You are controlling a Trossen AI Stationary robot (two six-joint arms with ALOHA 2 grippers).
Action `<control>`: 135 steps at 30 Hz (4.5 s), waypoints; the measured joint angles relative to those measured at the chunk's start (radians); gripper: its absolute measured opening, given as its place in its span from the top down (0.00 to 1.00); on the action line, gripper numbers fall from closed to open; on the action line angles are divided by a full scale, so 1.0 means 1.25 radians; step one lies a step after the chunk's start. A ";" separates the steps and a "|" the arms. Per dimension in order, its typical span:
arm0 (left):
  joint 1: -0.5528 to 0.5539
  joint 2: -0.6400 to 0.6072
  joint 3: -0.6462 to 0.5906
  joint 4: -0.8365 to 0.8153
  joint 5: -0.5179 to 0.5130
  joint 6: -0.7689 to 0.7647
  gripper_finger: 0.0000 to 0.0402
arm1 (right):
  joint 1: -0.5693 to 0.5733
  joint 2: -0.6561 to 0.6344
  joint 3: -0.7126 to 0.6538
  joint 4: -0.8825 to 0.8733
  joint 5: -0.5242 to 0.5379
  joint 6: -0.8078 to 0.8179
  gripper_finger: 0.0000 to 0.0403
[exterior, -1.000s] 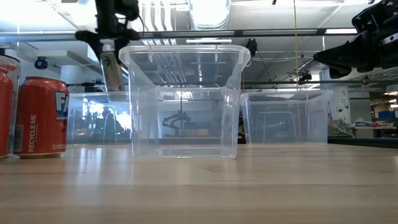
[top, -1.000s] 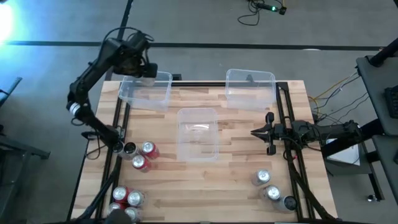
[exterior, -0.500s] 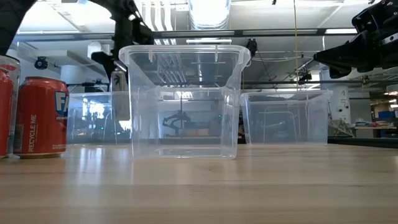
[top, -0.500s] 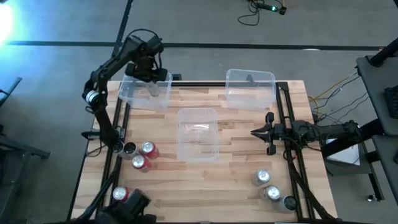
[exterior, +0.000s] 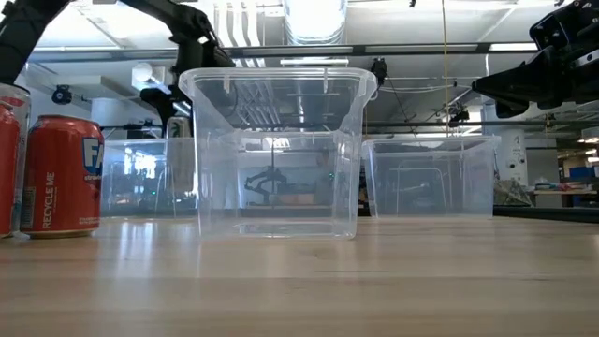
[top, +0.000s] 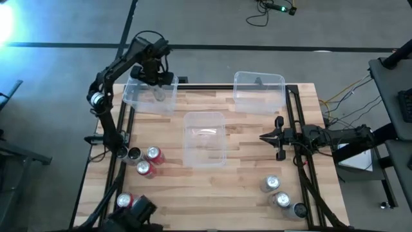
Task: Sort soda cans
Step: Put the white-pink soda can into the left transparent bin, then adjust the transparent bins
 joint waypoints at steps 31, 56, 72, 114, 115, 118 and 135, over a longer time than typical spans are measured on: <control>-0.555 -0.613 -0.177 -0.001 -0.110 -0.158 0.38 | 0.000 0.000 0.000 0.000 0.000 0.000 0.93; -0.568 -0.437 -0.492 0.000 0.077 -0.063 0.38 | 0.000 0.000 0.000 0.000 0.000 0.000 0.93; -0.567 -0.399 -0.510 0.053 0.051 -0.018 0.38 | 0.000 0.000 0.000 0.001 0.001 -0.003 0.93; -0.567 -0.525 -0.640 0.098 0.061 -0.033 0.25 | -0.002 0.214 0.067 0.256 0.126 0.215 0.43; -0.567 -0.525 -0.629 0.098 0.061 -0.029 0.25 | -0.002 0.244 0.084 0.256 0.127 0.205 0.40; -0.567 -0.525 -0.593 0.098 0.060 -0.020 0.25 | -0.002 0.347 0.147 0.259 0.127 0.164 0.32; -0.566 -0.546 -0.322 0.119 -0.144 0.027 0.25 | 0.016 0.905 0.546 0.254 0.030 0.069 0.22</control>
